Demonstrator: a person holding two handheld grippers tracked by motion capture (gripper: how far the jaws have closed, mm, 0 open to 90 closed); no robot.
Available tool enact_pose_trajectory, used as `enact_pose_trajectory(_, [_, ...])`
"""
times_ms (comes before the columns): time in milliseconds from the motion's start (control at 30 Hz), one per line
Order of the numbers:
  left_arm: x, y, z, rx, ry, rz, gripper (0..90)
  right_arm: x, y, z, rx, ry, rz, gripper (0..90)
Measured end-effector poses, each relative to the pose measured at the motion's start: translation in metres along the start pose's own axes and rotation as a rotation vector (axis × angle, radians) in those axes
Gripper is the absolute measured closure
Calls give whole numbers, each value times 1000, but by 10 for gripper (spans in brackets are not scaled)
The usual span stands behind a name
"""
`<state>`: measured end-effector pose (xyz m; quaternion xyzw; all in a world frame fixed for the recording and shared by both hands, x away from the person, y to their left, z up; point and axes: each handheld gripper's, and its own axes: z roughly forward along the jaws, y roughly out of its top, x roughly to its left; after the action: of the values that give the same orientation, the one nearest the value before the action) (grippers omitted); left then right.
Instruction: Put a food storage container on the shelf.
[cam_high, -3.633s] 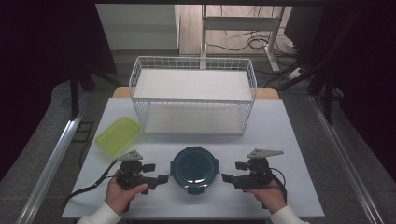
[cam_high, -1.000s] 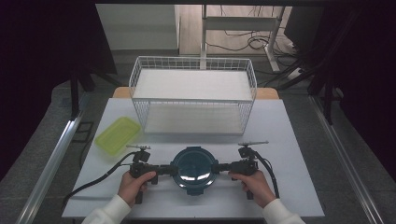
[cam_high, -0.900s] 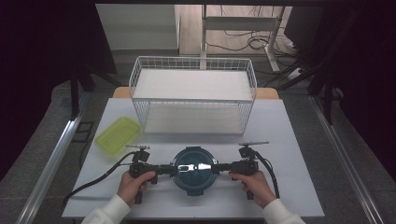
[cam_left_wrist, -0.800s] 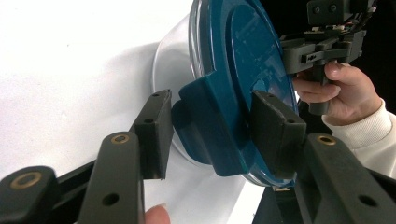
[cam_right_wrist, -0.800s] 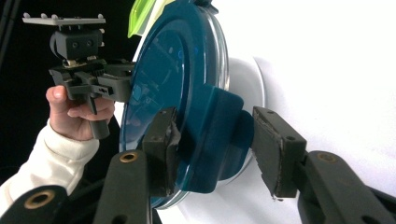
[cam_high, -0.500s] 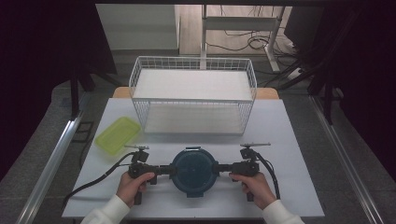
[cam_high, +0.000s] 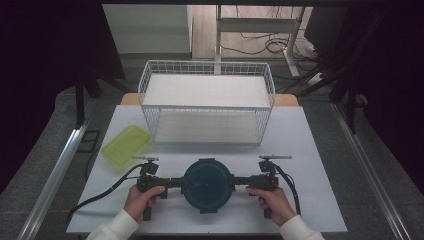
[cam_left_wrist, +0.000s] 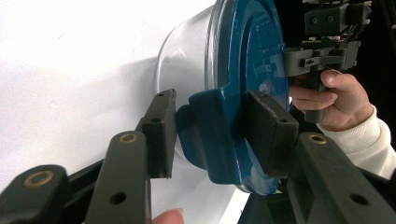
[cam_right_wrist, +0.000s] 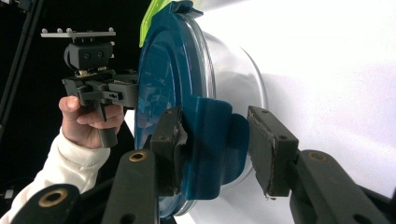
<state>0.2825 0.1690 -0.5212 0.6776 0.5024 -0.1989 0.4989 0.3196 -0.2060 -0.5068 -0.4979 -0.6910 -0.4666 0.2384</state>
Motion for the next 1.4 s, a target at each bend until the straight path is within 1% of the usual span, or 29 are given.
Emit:
enact_pose_trajectory(100, [-1,0,0,0,-3,-4,559,0,0,0,-1,2,5,574])
enact_pose_trajectory(167, [-2,-1,-1,-1,-4,-5,562,-1,-1,-1,-3,6,18,577])
enact_pose_trajectory(300, [-3,-1,-1,1,-3,-7,565,1,-2,-1,-12,1,24,578])
enact_pose_trajectory(633, [-5,-1,-1,5,-7,-16,570,3,-2,-3,-18,-5,23,577])
enact_pose_trajectory(767, [-6,0,-3,-6,-12,-16,573,5,-2,-4,-25,-1,23,577])
enact_pose_trajectory(967, [-9,2,-5,-14,-19,-17,576,9,0,-5,-33,-3,-5,577])
enact_pose_trajectory(1067, [-12,5,-8,-14,-21,-7,577,15,4,-7,-40,-3,-23,577])
enact_pose_trajectory(1133, [-17,9,-9,-13,-7,17,576,17,6,-9,-47,-8,-35,576])
enact_pose_trajectory(1200, [-22,15,-11,-19,-4,26,576,19,9,-11,-59,0,-32,576])
enact_pose_trajectory(1267, [-28,22,-13,-18,2,38,576,22,12,-13,-68,4,-42,576])
enact_pose_trajectory(1333, [-33,27,-16,-19,6,50,576,28,18,-17,-74,5,-53,576])
enact_pose_trajectory(1400, [-39,34,-21,-30,5,64,576,35,24,-20,-82,4,-72,575])
